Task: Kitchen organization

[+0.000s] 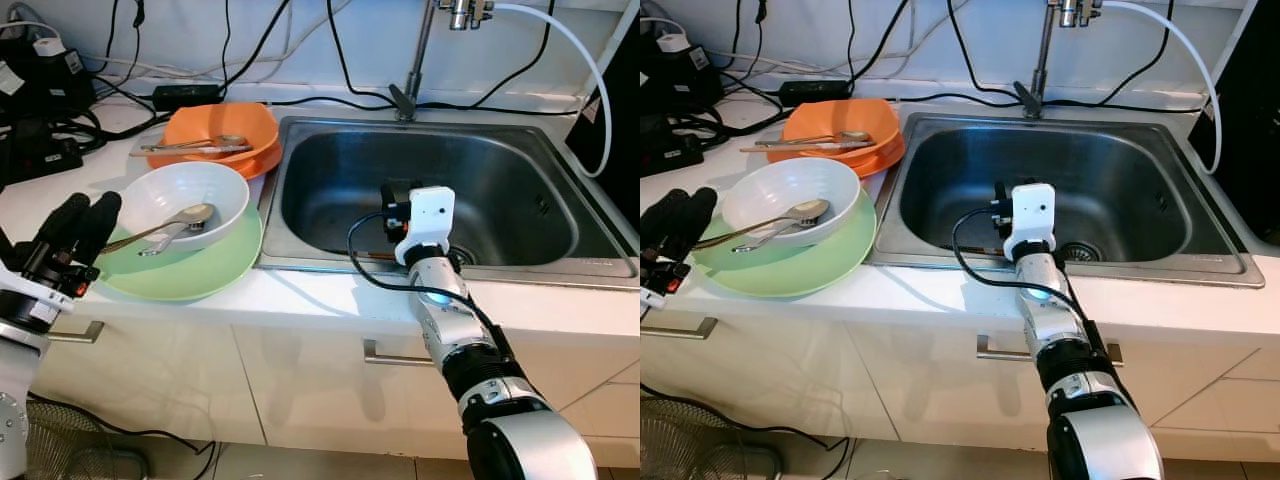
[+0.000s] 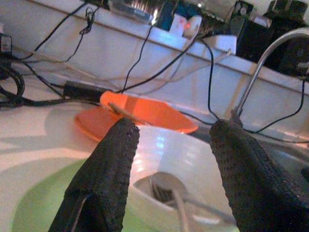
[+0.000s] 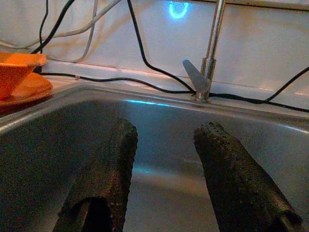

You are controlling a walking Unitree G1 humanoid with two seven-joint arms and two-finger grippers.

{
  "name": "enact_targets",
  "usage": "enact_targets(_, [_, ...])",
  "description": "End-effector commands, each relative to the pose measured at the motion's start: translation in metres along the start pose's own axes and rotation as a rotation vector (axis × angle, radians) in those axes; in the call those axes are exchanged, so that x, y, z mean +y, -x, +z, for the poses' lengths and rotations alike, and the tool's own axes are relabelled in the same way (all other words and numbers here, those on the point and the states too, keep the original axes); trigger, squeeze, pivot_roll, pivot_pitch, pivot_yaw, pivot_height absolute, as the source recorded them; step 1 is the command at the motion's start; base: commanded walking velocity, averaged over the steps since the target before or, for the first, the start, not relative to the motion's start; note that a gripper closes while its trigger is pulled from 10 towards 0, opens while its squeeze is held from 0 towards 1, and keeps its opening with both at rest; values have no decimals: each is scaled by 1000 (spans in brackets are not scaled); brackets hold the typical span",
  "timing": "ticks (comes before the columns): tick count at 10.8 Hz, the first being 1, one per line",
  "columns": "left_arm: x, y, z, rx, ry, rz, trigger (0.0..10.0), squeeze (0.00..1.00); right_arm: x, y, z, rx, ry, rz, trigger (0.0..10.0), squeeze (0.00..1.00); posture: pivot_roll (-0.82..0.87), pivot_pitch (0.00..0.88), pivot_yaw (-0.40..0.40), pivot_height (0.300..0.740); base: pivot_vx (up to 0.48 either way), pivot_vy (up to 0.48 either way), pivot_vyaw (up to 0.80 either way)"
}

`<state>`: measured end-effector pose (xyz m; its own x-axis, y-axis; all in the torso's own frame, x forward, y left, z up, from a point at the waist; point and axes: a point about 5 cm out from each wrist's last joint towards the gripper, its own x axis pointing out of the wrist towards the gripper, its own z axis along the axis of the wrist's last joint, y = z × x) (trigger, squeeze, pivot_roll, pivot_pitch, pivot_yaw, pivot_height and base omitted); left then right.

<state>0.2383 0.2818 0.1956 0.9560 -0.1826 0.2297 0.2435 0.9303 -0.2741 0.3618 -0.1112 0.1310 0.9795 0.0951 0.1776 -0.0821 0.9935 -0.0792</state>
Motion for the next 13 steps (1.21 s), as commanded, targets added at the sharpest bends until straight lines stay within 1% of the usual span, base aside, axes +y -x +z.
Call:
enact_targets(1, [-1, -1, -4, 25, -9, -6, 10000, 0, -2, -4, 6, -19, -3, -9, 10000, 0, 172, 0, 25, 740, 0, 0, 0])
enact_targets(3, [-8, 3, -14, 68, 30, -49, 10000, 0, -2, -4, 6, -18, -3, -10, 10000, 0, 172, 0, 27, 740, 0, 0, 0])
enact_targets(5, [-9, 8, -22, 101, 36, -48, 10000, 0, -2, -4, 5, -18, -3, -11, 10000, 0, 174, 0, 26, 740, 0, 0, 0])
enact_targets(6, [-8, 10, -26, 122, 22, -44, 10000, 0, -2, -4, 5, -15, -3, -10, 10000, 0, 177, 0, 24, 740, 0, 0, 0])
enact_targets(7, [-7, 10, -25, 120, 24, -41, 10000, 0, -2, -4, 5, -14, -4, -9, 10000, 0, 178, 0, 24, 740, 0, 0, 0])
enact_targets(8, [-8, 10, -25, 119, 21, -44, 8627, 0, -1, -4, 5, -14, -5, -8, 10000, 0, 179, 0, 24, 740, 0, 0, 0])
enact_targets(9, [-8, 8, -24, 112, 12, -45, 431, 0, -1, -5, 5, -17, -7, -8, 10000, 0, 177, 0, 24, 740, 0, 0, 0])
enact_targets(11, [-9, 5, -22, 108, 5, -53, 0, 0, -1, -5, 6, -20, -6, -8, 10000, 0, 177, 0, 24, 740, 0, 0, 0])
enact_targets(13, [-12, 4, -26, 125, -1, -75, 0, 0, 0, -4, 5, -17, -7, -4, 10000, 0, 176, 0, 26, 740, 0, 0, 0])
